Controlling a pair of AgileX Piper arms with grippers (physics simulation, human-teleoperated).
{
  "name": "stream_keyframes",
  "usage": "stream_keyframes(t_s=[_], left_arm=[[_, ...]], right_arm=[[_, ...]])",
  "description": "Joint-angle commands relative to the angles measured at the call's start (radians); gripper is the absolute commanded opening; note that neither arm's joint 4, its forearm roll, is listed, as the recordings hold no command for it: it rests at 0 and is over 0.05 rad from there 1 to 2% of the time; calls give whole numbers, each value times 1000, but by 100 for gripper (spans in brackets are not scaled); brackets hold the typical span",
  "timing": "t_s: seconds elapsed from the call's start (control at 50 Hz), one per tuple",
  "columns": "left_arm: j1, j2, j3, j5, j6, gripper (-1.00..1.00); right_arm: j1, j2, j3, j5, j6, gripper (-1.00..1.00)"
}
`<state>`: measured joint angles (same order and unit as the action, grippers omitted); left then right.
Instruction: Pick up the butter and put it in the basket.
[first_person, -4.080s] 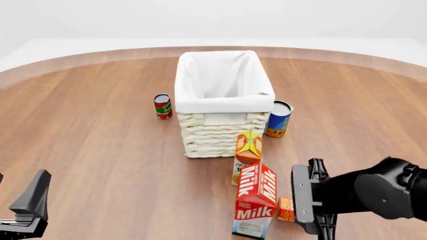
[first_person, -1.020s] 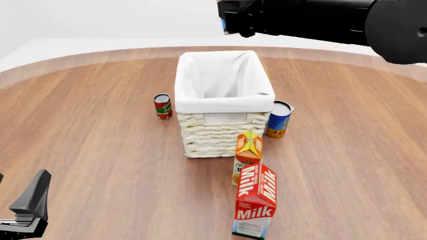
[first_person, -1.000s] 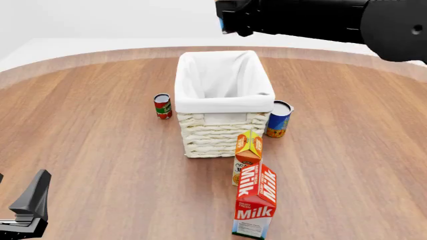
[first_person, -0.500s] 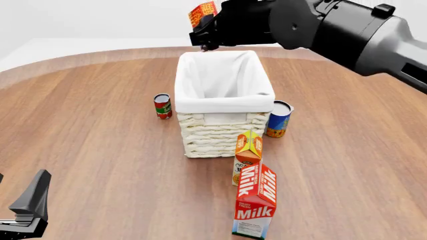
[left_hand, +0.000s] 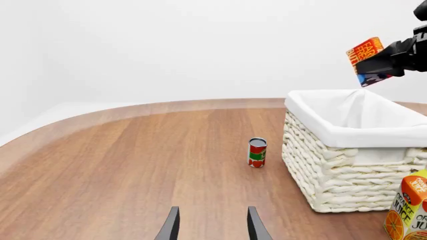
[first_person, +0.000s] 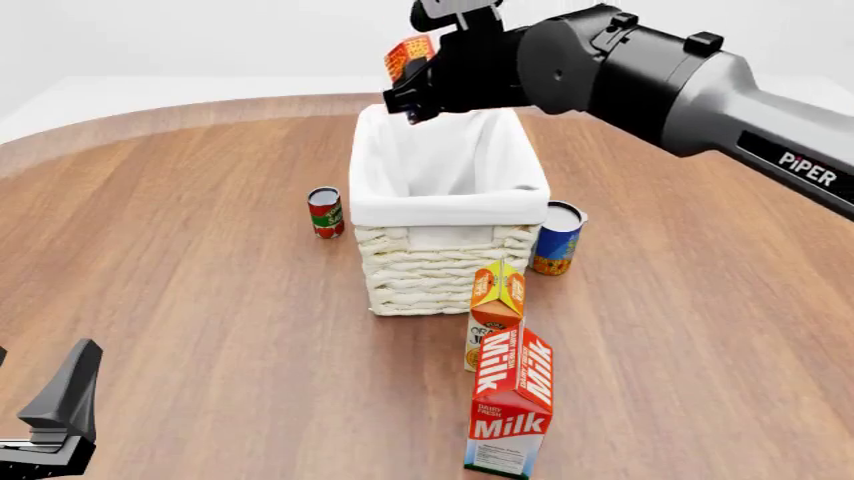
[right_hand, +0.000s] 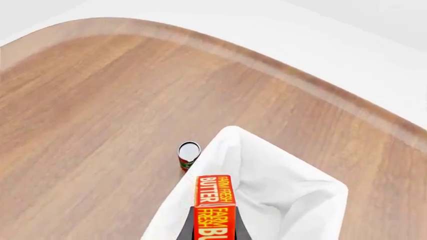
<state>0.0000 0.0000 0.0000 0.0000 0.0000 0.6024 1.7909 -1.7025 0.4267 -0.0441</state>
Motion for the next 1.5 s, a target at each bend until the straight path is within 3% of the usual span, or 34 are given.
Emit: stream_keyframes(t_s=[0.02, 1.5], left_arm=[[0, 0, 0, 0, 0, 100], [0, 0, 0, 0, 0, 100]], right_arm=[[-10, 25, -11, -16, 5, -100], [-79, 184, -90, -16, -12, -100]])
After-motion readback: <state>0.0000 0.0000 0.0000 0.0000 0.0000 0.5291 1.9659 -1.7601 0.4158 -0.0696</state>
